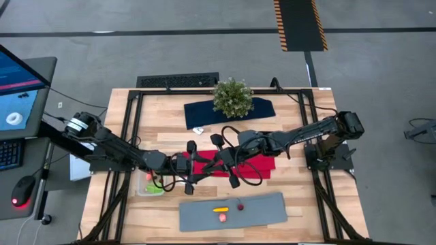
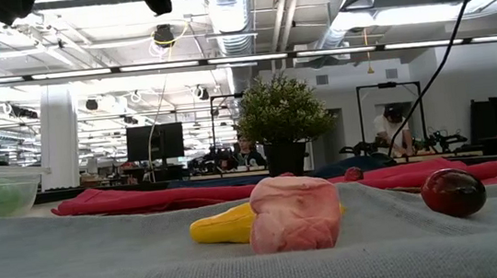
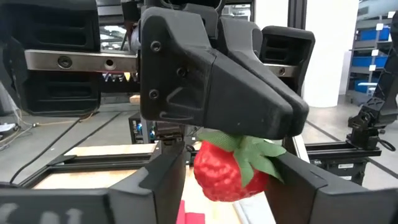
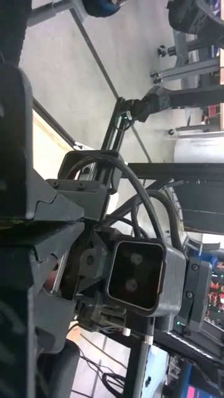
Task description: Pick and placing Produce into tupperware
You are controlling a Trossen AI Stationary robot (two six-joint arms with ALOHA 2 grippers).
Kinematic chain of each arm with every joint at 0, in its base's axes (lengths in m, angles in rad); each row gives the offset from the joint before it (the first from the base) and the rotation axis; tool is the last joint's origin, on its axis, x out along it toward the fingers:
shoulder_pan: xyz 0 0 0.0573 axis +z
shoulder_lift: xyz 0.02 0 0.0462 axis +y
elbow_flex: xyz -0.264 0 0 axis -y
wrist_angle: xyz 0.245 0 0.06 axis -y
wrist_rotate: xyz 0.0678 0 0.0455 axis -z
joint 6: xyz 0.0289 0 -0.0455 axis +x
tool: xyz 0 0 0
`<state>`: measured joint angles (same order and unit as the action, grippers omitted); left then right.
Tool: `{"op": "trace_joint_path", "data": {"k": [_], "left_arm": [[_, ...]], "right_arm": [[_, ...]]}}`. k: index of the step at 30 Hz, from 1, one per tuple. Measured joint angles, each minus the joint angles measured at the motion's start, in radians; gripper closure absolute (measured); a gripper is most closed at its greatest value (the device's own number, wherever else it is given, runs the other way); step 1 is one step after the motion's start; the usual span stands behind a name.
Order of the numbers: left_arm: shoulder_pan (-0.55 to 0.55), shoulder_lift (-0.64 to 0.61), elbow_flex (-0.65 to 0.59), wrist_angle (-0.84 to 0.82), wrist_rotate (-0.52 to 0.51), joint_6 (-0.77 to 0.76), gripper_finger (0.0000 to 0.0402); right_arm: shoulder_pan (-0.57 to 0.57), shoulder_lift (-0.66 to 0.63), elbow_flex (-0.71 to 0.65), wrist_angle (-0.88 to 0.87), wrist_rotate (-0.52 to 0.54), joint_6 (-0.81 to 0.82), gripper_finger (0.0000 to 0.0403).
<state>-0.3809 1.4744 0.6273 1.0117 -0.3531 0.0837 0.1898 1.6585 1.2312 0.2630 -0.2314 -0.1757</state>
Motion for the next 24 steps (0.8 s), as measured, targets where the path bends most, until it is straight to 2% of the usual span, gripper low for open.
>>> {"op": "trace_joint_path", "data": {"k": [10,15,19,24], "left_arm": [[0.001,0.000,-0.001,0.000,0.006,0.000,0.0266],[0.000,0.000,-0.001,0.001,0.015,0.000,0.0264],[0.000,0.000,-0.001,0.004,0.015,0.000,0.0256],[0.000,-0.001,-0.001,0.005,0.016,0.001,0.0263]], "right_arm": [[-0.009,0.000,0.000,0.006,-0.003,0.018,0.0381],[-0.008,0.000,0.000,0.008,-0.003,0.011,0.0383],[-0.008,0.000,0.000,0.008,-0.003,0.018,0.0370],[-0.008,0.000,0.000,0.013,0.002,0.026,0.0366]]}}
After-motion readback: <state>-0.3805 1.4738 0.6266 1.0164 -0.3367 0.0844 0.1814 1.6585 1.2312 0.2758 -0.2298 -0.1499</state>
